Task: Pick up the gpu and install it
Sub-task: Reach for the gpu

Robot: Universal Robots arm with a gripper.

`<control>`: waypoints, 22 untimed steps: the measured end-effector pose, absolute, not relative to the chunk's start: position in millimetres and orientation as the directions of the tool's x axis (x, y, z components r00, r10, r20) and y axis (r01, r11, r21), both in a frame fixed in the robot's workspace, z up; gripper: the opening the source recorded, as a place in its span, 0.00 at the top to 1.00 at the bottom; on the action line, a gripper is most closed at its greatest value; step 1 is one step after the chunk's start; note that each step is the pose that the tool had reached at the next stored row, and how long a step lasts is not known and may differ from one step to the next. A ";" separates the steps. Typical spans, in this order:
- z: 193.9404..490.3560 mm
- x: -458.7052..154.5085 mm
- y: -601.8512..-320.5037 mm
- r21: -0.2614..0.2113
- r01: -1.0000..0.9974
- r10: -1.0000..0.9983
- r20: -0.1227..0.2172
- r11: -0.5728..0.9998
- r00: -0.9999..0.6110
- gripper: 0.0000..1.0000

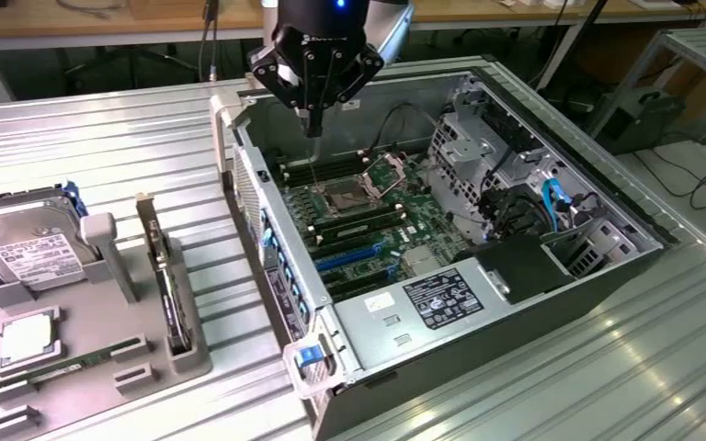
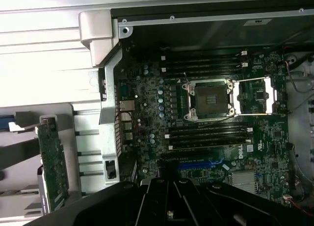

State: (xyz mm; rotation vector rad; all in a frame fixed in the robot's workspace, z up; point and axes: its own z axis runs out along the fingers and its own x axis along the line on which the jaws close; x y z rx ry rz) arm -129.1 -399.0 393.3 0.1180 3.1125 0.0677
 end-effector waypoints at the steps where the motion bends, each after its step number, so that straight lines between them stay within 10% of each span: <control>1: 393.3 -129.8 -399.0 0.044 0.075 0.076 -0.024 0.996 -0.997 0.89; 22: 393.3 -150.4 -404.5 0.044 0.059 0.060 -0.024 0.997 -0.998 0.89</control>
